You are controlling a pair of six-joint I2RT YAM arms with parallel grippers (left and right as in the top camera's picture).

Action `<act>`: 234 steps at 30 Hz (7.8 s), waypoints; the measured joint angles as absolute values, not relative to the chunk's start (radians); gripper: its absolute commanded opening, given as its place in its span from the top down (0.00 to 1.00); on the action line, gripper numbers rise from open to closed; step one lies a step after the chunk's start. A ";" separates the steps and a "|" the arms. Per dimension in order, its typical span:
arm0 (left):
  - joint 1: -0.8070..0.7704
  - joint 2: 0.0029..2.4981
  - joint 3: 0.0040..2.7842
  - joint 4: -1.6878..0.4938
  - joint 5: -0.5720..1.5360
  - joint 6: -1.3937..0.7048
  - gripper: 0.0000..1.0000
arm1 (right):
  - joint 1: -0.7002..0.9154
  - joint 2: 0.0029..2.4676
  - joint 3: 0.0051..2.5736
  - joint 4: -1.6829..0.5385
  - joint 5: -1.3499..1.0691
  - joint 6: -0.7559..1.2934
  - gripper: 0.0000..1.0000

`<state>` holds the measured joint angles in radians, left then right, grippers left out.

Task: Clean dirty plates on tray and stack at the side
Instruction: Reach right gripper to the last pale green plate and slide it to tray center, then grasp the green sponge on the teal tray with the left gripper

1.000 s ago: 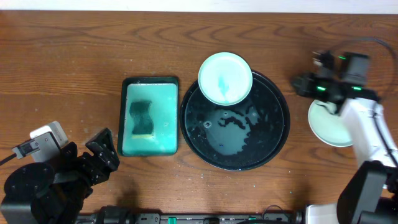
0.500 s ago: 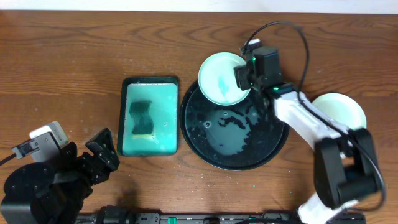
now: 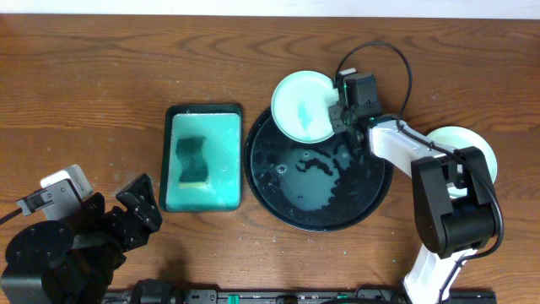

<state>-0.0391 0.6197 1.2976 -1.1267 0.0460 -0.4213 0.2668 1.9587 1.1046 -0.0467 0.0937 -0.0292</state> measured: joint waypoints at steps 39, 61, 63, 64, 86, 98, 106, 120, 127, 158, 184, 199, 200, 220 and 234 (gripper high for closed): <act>-0.039 0.620 1.298 -1.097 0.046 -0.422 0.15 | 0.248 1.892 1.138 -0.782 -0.265 0.199 0.72; -0.039 0.620 1.298 -1.099 0.046 -0.422 0.15 | 0.244 1.864 1.111 -0.249 -0.300 -0.501 0.37; -0.039 0.620 1.298 -1.099 0.046 -0.422 0.15 | 0.252 1.864 1.111 -0.241 -0.329 -0.580 0.39; -0.039 0.620 1.298 -1.099 0.046 -0.422 0.15 | 0.260 1.864 1.111 -0.241 -0.341 -0.615 0.40; -0.039 0.620 1.298 -1.099 0.046 -0.422 0.15 | 0.300 1.943 1.108 -0.233 -0.390 -0.710 0.74; -0.039 0.620 1.298 -1.099 0.046 -0.422 0.15 | 0.295 1.942 1.105 -0.247 -0.398 -0.611 0.99; -0.039 0.620 1.298 -1.099 0.046 -0.422 0.15 | 0.193 1.901 1.103 -0.356 -0.331 0.035 0.99; -0.039 0.620 1.298 -1.099 0.046 -0.422 0.15 | 0.091 1.783 1.098 -0.659 -0.276 0.368 0.53; -0.039 0.620 1.298 -1.099 0.046 -0.422 0.15 | 0.091 1.782 1.098 -0.469 -0.273 0.004 0.63; -0.039 0.804 1.290 -1.290 0.046 -0.422 0.16 | 0.097 1.710 1.094 -0.754 -0.245 0.472 0.91; -0.037 1.621 1.288 -1.136 0.047 -0.362 0.34 | 0.096 1.720 1.093 -0.660 -0.117 0.167 0.64; 0.015 1.836 1.253 -0.969 0.211 -0.266 0.50 | 0.093 1.852 1.093 -0.613 -0.229 0.075 0.70; 0.010 1.839 1.252 -0.966 0.221 -0.260 0.50 | 0.093 1.852 1.093 -0.612 -0.230 0.074 0.70; -0.025 1.857 1.155 -0.800 0.208 -0.265 0.93 | 0.060 1.852 1.093 -0.616 -0.237 0.067 0.80; -0.034 1.635 1.312 -1.009 0.203 -0.265 0.93 | 0.036 1.852 1.093 -0.608 -0.363 -0.015 0.92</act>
